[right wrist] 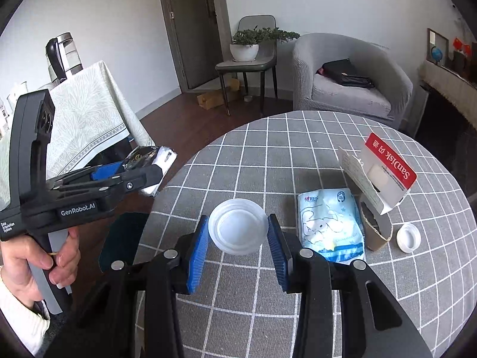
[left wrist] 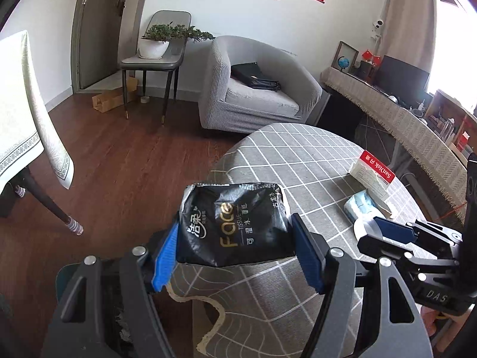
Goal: Collect trash
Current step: 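Carry the bag into the teal bin and open the left gripper while the right gripper carries the lid over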
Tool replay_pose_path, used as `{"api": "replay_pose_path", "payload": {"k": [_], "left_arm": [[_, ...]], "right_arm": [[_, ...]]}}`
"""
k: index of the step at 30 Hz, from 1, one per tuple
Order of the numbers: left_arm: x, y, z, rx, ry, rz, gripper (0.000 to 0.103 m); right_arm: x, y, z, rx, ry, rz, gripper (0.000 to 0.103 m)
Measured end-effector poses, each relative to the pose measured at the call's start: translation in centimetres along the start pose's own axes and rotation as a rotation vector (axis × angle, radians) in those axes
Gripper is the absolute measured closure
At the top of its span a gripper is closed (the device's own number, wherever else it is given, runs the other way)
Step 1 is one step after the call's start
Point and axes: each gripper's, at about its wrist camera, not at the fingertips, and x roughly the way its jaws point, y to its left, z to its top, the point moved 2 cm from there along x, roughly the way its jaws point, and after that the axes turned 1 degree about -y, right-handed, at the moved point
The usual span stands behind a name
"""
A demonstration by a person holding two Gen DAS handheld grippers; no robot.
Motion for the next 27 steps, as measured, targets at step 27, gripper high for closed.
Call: {"api": "replay_pose_path", "payload": {"k": [27], "left_arm": [[3.1,14.4,-6.7,-0.038,0.302,0.197,0.031]], "right_arm": [[7.4,13.2,4.3,-0.072,-0.001,0.179,0.063]]}}
